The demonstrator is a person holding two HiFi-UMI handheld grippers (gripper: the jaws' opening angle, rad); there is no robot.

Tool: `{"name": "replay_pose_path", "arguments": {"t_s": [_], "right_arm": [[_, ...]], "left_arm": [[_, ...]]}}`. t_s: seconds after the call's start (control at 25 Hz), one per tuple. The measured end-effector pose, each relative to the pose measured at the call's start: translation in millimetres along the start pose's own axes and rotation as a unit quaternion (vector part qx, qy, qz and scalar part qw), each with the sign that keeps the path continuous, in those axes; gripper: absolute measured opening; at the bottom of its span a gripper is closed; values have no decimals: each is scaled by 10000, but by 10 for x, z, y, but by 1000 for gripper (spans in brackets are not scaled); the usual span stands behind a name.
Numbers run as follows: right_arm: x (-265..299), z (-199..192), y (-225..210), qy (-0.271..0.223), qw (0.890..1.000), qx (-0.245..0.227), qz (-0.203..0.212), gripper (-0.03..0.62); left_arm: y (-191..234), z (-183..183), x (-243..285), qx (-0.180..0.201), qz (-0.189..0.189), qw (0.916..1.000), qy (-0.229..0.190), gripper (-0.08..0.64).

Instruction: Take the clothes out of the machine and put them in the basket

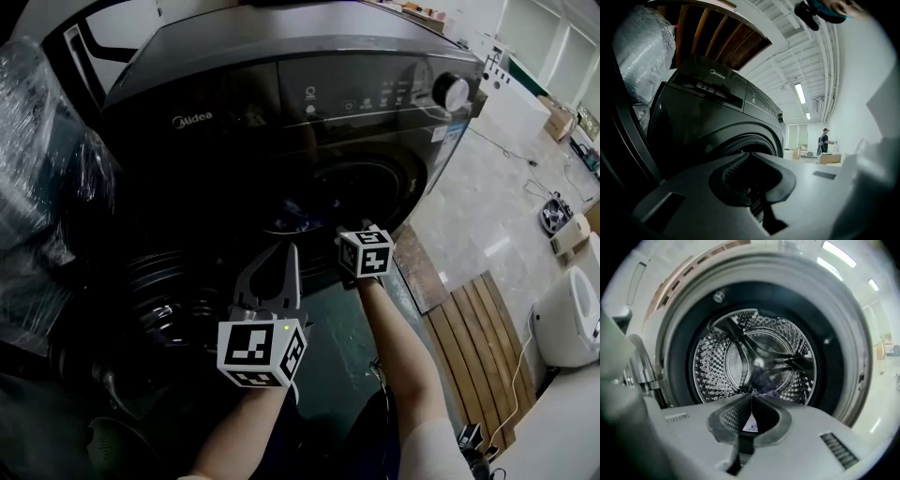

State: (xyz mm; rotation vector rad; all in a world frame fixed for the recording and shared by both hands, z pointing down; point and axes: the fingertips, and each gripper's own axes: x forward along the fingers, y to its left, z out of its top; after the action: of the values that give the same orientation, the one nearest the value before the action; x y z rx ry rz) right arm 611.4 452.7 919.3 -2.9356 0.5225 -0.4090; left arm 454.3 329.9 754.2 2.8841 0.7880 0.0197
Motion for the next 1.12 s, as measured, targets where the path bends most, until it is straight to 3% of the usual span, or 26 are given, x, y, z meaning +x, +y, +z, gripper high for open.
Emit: {"name": "replay_pose_path", "arguments": {"t_s": [0.32,0.64,1.12], "right_arm": [[-455,162,87,-374,9988,266,140,14],[-923,385,171,-586,9979,64,261,14],[-1549,618,305,-1281,9894,499,462,12]], "left_arm": [[-37,-39,-24,6,-21,10000,56,23],[-23,-66,-31,-67,-19,9999,82,23],[-37,-89,-57,99,14,9999,141,23]]}}
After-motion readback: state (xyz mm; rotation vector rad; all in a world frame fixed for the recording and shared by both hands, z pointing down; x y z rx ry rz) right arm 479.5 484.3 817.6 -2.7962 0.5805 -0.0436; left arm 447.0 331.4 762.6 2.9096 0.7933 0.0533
